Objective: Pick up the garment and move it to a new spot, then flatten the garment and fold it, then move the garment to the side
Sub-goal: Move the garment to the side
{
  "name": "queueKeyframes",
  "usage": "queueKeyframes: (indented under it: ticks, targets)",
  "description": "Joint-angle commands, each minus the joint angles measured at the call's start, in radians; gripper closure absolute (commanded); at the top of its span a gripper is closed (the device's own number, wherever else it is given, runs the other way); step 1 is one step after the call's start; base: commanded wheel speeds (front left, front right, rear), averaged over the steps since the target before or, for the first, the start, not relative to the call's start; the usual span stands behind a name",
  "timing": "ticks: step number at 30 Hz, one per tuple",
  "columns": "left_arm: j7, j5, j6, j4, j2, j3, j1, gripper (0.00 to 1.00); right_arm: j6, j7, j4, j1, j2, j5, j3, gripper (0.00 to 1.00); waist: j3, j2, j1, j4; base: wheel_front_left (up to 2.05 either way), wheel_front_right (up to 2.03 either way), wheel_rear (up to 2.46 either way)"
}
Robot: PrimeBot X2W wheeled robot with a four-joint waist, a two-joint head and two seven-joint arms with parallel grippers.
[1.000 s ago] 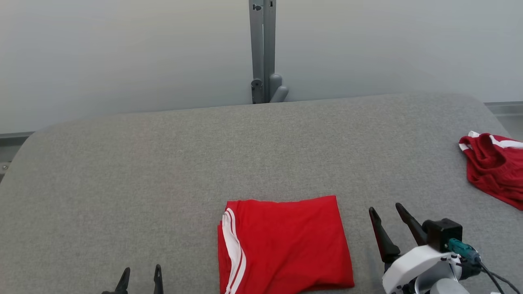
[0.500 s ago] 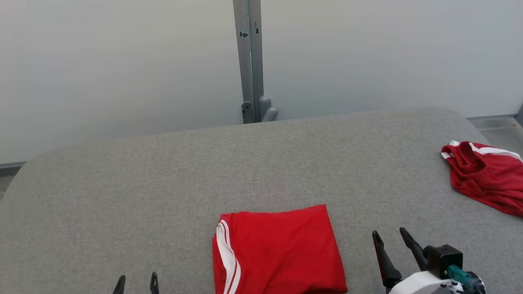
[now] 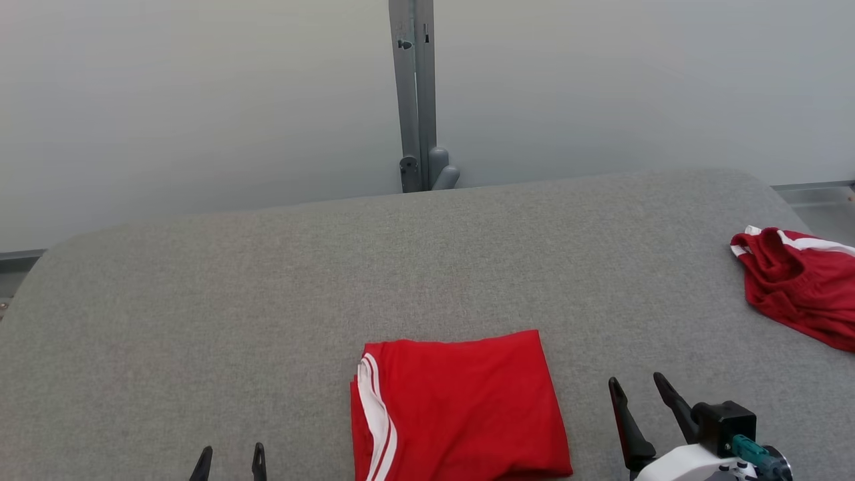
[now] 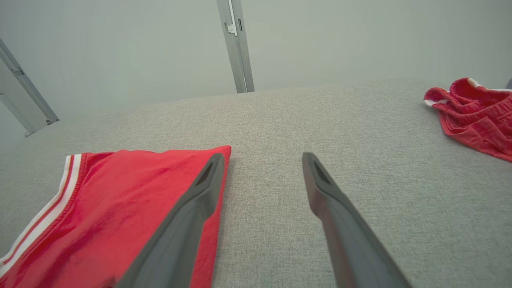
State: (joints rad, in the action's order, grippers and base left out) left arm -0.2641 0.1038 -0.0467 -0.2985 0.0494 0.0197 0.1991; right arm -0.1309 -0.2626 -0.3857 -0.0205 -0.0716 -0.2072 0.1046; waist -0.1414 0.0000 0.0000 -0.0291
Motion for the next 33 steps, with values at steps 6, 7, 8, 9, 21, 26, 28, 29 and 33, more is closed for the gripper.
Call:
queueKeyframes:
  ticks: [6, 7, 8, 9, 21, 26, 28, 29, 33]
  targets:
    - [0.001, 0.006, -0.015, 0.002, 0.003, 0.019, -0.033, 0.00, 0.001, -0.002, -0.029, 0.016, 0.007, -0.009, 0.010, 0.00, 0.059, 0.0000, 0.0000, 0.038, 0.00, 0.00, 0.00]
    - [0.001, 0.006, -0.016, 0.002, 0.003, 0.023, -0.035, 0.00, 0.001, -0.002, -0.031, 0.024, 0.008, -0.010, 0.013, 0.00, 0.067, 0.0000, 0.0000, 0.044, 0.00, 0.00, 0.00]
    - [0.001, 0.006, -0.016, 0.002, 0.003, 0.023, -0.035, 0.00, 0.001, -0.002, -0.031, 0.024, 0.008, -0.010, 0.013, 0.00, 0.067, 0.0000, 0.0000, 0.044, 0.00, 0.00, 0.00]
    - [0.001, 0.008, -0.017, -0.001, 0.003, 0.026, -0.038, 0.00, 0.001, -0.002, -0.038, 0.031, 0.008, -0.012, 0.016, 0.00, 0.077, 0.0000, 0.0000, 0.051, 0.00, 0.00, 0.00]
    - [0.001, 0.027, -0.023, -0.016, 0.003, 0.081, -0.083, 0.00, 0.001, -0.002, -0.167, 0.117, 0.014, -0.037, 0.035, 0.00, 0.162, 0.0000, 0.0000, 0.149, 0.00, 0.00, 0.00]
    - [0.001, 0.026, -0.022, -0.019, 0.003, 0.097, -0.100, 0.00, 0.001, -0.002, -0.227, 0.168, 0.016, -0.069, 0.029, 0.00, 0.192, 0.0000, 0.0000, 0.187, 0.00, 0.00, 0.00]
    - [0.001, 0.023, -0.023, -0.021, 0.003, 0.099, -0.107, 0.00, 0.001, -0.002, -0.268, 0.187, 0.017, -0.091, 0.032, 0.00, 0.198, 0.0000, 0.0000, 0.199, 0.00, 0.00, 0.00]
    - [0.001, 0.020, -0.024, -0.022, 0.003, 0.098, -0.109, 0.00, 0.001, -0.002, -0.293, 0.200, 0.018, -0.103, 0.041, 0.00, 0.200, 0.0000, 0.0000, 0.204, 0.00, 0.00, 0.00]
    - [0.001, 0.016, -0.025, -0.022, 0.003, 0.096, -0.115, 0.00, 0.001, -0.002, -0.388, 0.251, 0.019, -0.136, 0.068, 0.36, 0.203, 0.0000, 0.0000, 0.217, 0.00, 0.00, 0.00]
